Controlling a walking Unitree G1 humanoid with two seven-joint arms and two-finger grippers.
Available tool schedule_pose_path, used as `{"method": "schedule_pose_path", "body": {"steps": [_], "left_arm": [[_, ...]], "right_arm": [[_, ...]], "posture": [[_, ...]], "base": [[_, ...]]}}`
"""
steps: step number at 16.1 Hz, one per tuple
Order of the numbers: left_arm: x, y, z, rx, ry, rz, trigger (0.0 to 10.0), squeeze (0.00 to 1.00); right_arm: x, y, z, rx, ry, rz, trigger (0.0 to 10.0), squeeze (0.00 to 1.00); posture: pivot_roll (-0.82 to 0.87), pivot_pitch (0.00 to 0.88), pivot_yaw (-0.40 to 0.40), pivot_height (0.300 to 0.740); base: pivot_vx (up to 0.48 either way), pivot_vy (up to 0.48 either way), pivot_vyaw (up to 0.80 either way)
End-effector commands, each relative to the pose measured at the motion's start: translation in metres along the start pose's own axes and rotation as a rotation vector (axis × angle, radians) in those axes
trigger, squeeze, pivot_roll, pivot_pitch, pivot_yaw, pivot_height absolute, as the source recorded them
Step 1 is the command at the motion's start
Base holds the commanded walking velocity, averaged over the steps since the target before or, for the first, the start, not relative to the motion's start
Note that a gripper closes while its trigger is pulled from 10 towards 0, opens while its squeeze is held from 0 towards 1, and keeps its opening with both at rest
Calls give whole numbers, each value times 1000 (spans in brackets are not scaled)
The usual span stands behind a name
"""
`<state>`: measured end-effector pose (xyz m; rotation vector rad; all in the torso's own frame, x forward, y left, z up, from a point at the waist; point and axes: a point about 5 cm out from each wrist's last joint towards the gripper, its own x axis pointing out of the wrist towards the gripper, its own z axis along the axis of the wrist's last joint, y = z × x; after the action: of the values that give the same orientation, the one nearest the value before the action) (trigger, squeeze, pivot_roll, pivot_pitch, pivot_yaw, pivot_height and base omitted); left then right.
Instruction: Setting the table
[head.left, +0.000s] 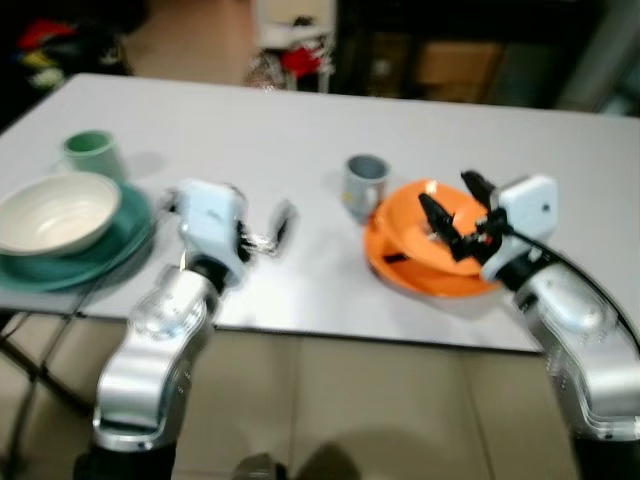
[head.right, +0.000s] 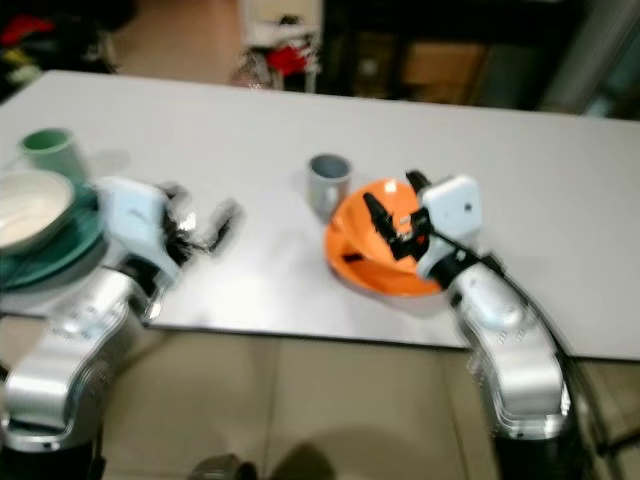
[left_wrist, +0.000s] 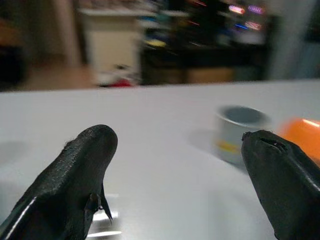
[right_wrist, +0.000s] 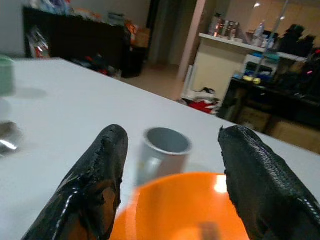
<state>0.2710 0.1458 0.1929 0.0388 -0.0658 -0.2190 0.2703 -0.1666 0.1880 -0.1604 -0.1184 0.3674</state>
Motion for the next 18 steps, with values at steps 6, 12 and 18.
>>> {"method": "schedule_pose_path", "body": {"steps": [6,12,18], "left_arm": [[-13,4,-1,30,14,87,10000,0],[-19,10,-4,18,45,169,10000,0],[-5,4,-10,24,75,124,10000,0]], "right_arm": [[-18,15,8,80,70,-74,10000,1000],[-18,9,2,103,151,-104,10000,1000],[-22,11,9,136,129,-142,10000,1000]], "posture": [[95,0,-5,740],[139,0,-40,740],[74,0,19,740]], "base": [[0,0,800],[0,0,800],[0,0,800]]}}
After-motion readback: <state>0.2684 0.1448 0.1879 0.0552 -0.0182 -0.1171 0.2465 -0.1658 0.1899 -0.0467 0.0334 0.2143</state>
